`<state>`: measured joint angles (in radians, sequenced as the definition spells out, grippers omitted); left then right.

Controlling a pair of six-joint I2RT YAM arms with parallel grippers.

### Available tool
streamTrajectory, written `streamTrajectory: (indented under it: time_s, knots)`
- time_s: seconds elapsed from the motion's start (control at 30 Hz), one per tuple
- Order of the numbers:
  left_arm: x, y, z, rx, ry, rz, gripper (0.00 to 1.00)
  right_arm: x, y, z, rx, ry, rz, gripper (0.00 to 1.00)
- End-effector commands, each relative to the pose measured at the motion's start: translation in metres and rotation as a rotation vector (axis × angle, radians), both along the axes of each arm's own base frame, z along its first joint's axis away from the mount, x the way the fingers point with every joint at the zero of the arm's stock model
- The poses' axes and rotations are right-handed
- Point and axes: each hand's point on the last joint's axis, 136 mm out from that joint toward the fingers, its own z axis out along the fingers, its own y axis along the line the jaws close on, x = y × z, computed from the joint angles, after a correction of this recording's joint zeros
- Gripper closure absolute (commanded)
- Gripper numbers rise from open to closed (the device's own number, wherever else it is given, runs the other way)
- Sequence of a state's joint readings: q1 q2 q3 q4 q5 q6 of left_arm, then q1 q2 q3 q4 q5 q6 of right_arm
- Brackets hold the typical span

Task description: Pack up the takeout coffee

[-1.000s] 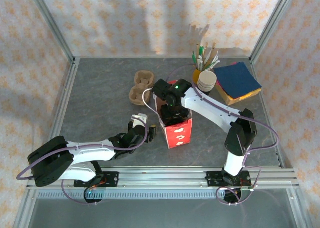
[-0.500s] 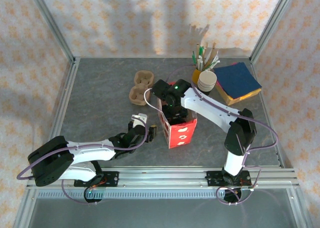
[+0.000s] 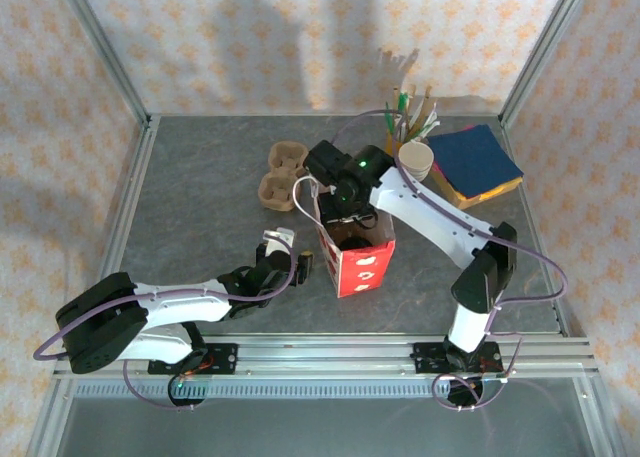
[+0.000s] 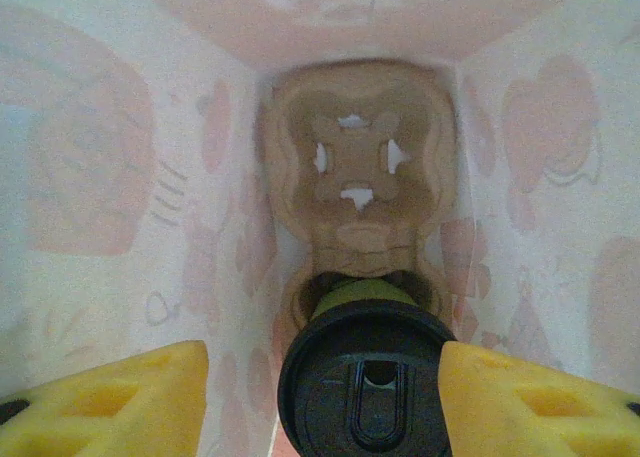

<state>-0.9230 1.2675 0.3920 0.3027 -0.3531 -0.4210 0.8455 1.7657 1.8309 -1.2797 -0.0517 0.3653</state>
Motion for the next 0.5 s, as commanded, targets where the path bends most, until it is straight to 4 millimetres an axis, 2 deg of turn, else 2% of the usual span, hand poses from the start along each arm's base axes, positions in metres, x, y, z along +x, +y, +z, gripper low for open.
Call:
streamTrajectory:
  time_s: [0.0,0.17,0.47]
  knots:
    - [0.004,0.000,0.008,-0.005,-0.016,0.028,0.19,0.007,-0.014,0.036,0.018,-0.104,-0.032,0.37]
    - [0.005,-0.001,0.009,-0.007,-0.017,0.026,0.19,0.017,-0.014,0.063,0.067,-0.181,-0.052,0.34]
    - [0.006,-0.001,0.012,0.000,-0.023,0.030,0.19,0.033,-0.017,0.109,0.217,-0.301,-0.090,0.34]
